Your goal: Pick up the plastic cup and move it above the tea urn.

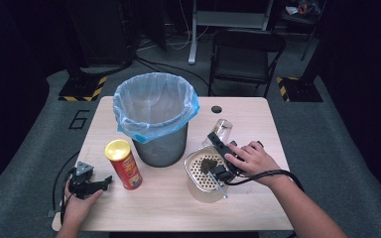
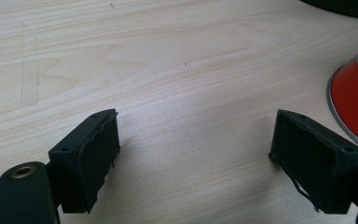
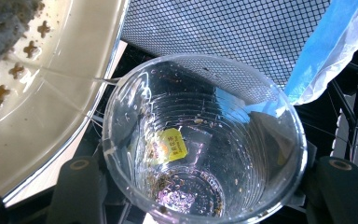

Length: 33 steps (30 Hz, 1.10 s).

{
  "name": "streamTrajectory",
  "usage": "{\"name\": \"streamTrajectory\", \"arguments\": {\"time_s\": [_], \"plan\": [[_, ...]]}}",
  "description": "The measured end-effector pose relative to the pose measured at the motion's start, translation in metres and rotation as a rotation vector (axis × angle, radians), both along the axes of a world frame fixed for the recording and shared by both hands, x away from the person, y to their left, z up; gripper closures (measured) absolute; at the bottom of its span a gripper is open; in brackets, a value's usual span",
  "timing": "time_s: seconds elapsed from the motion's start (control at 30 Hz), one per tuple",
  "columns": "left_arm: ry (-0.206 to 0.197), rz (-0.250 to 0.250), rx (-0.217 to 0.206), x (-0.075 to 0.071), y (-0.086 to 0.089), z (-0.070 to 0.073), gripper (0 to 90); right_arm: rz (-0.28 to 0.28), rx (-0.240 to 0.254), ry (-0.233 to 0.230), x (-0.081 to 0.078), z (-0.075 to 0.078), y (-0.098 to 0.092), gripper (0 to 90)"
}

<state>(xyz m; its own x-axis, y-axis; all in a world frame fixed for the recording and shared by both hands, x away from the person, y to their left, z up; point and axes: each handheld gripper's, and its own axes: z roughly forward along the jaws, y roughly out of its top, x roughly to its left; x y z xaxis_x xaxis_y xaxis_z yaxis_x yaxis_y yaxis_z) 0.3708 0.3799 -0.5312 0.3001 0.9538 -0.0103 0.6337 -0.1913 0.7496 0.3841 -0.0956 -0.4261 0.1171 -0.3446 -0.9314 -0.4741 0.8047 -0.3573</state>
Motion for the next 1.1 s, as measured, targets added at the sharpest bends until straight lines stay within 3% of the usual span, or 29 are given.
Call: {"name": "streamTrajectory", "arguments": {"time_s": [0.23, 0.27, 0.5, 0.6, 0.7, 0.73, 1.1], "plan": [[0.000, 0.000, 0.000, 0.0000, 0.0000, 0.0000, 15.1, 0.004, 0.000, -0.011, -0.0008, -0.0011, 0.0000, 36.4], [0.000, 0.000, -0.001, 0.0000, 0.0000, 0.0000, 15.1, 0.019, -0.024, -0.036, -0.0013, 0.0009, 0.0019, 36.4], [0.000, 0.000, 0.000, 0.0000, 0.0000, 0.0000, 15.1, 0.021, -0.022, -0.029, -0.0024, 0.0009, 0.0025, 36.4], [0.001, 0.000, 0.000, 0.0000, 0.0000, 0.0000, 15.1, 0.014, 0.004, -0.024, -0.0037, 0.0001, 0.0014, 36.3], [0.000, 0.000, 0.000, 0.0000, 0.0000, 0.0000, 15.1, 0.016, -0.003, -0.017, -0.0037, 0.0002, 0.0018, 36.4], [0.000, 0.000, 0.000, 0.0000, 0.0000, 0.0000, 15.1, 0.036, -0.042, -0.041, -0.0035, 0.0026, 0.0040, 36.3], [0.000, 0.000, 0.000, 0.0000, 0.0000, 0.0000, 15.1, 0.036, -0.016, -0.047, -0.0044, 0.0027, 0.0044, 36.3]]}}
